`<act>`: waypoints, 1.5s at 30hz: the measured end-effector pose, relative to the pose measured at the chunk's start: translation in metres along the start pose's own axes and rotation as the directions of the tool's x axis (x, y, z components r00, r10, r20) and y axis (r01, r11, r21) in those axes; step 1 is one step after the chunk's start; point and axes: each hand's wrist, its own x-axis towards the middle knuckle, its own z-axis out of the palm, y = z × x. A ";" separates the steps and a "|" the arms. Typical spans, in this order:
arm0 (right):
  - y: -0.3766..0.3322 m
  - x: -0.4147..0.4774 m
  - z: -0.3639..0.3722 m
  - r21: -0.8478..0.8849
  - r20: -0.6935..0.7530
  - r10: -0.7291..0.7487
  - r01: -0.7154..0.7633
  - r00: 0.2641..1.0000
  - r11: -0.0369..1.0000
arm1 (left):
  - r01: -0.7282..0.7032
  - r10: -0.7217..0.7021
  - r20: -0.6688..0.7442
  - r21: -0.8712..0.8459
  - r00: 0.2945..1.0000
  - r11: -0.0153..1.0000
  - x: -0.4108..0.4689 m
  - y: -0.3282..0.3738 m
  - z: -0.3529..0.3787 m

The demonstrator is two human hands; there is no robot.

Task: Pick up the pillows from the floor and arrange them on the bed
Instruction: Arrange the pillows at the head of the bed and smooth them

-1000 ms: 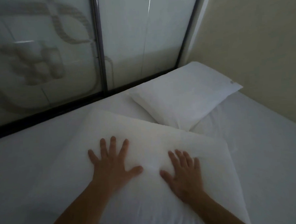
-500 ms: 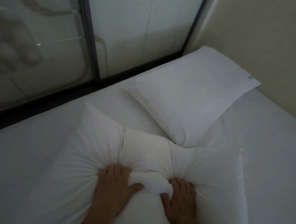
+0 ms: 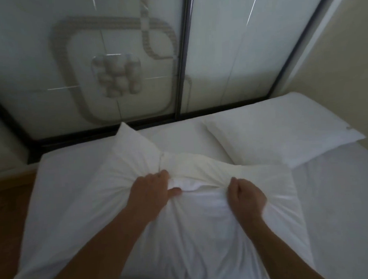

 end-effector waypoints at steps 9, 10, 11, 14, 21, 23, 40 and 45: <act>-0.146 0.100 0.042 0.203 -0.053 -0.361 0.364 0.931 0.909 | 0.380 -0.390 -0.176 -0.088 0.904 0.921 0.007 -0.101 -0.071; -0.160 0.108 0.048 0.228 -0.050 -0.394 0.394 0.918 0.890 | 0.414 -0.427 -0.192 -0.104 0.884 0.904 0.006 -0.110 -0.074; -0.173 0.117 0.055 0.249 -0.053 -0.423 0.422 0.905 0.872 | 0.436 -0.451 -0.208 -0.119 0.868 0.892 0.007 -0.119 -0.075; -0.194 0.138 0.084 0.289 -0.048 -0.478 0.471 0.877 0.834 | 0.489 -0.519 -0.194 -0.185 0.832 0.853 0.011 -0.139 -0.064; -0.147 0.113 0.170 0.068 0.516 -0.389 0.416 0.763 0.907 | 0.570 -0.565 0.078 -0.084 0.821 0.817 0.008 -0.159 0.013; -0.147 0.113 0.181 0.031 0.487 -0.418 0.463 0.767 0.886 | 0.553 -0.553 -0.013 -0.021 0.833 0.833 0.014 -0.163 0.024; -0.046 0.174 0.185 -0.324 0.607 -0.007 0.255 0.795 0.911 | 0.691 -0.740 0.177 0.269 0.649 0.671 -0.004 -0.216 0.058; -0.112 0.089 0.190 0.047 0.596 -0.441 0.520 0.671 0.853 | 0.499 -0.517 0.181 0.136 0.836 0.856 0.022 -0.125 0.053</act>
